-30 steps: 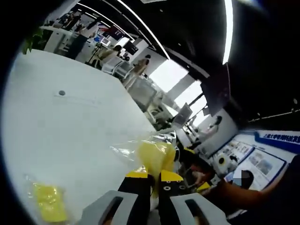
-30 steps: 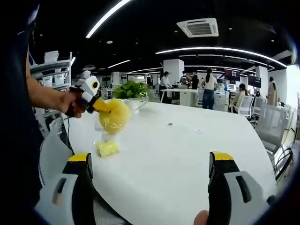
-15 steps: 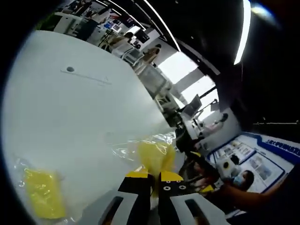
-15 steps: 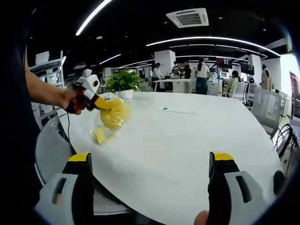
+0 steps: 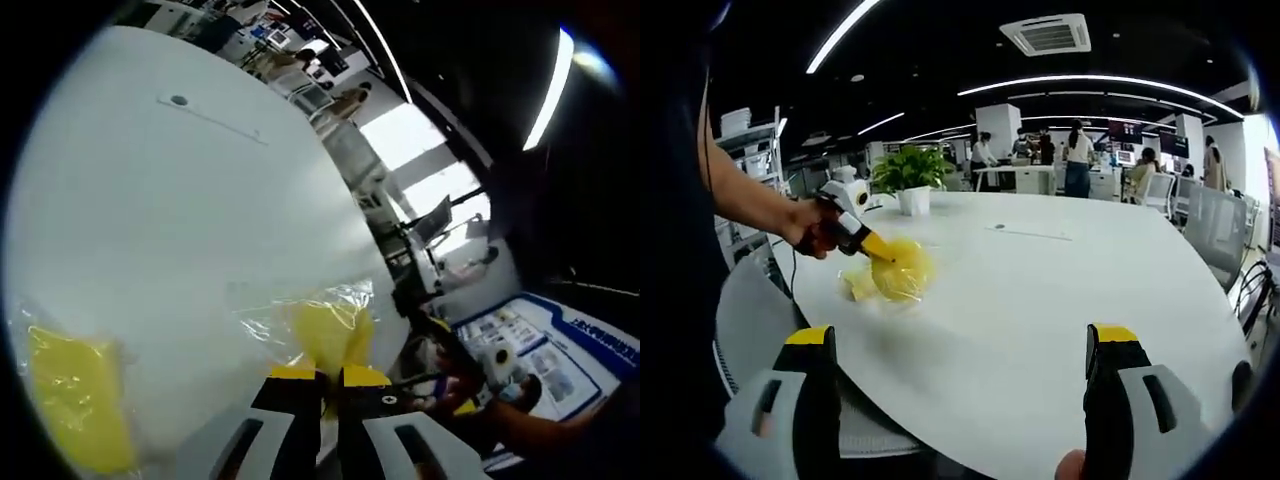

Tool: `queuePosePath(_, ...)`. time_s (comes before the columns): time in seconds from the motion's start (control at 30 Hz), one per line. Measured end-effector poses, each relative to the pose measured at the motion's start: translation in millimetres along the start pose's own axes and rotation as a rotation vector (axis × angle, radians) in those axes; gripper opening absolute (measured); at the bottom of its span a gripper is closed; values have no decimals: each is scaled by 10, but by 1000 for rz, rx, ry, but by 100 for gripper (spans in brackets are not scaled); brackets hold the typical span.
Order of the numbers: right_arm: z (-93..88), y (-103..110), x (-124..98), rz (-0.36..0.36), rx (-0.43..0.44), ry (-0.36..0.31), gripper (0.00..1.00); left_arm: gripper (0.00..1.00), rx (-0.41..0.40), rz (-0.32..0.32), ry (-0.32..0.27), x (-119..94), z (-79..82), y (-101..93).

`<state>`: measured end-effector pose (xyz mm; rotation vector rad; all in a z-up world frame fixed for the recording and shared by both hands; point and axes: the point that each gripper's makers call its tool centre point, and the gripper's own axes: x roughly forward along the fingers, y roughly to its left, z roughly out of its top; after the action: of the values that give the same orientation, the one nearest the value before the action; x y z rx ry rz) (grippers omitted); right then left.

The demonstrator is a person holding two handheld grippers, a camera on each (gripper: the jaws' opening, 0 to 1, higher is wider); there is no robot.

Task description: Compare the silicone blocks by pressing each to a similar depth, holding the contact briefly, and releasing to observe deformation and rebound differences across the visible hardness samples.

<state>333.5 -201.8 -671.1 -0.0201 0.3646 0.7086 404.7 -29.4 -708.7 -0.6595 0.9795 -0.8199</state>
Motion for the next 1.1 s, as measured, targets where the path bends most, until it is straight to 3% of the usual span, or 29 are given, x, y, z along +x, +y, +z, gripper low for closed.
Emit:
queuePosePath(0.4, -125, 6, 18, -6, 19, 24, 97, 1, -32, 51, 44, 147, -100, 267)
queuePosePath(0.97, -113, 66, 61, 1, 27, 29, 97, 3, 24, 178, 100, 280, -307, 495)
queuePosePath(1.1, -134, 61, 58, 1, 29, 32, 97, 4, 30, 202, 91, 291, -285, 518)
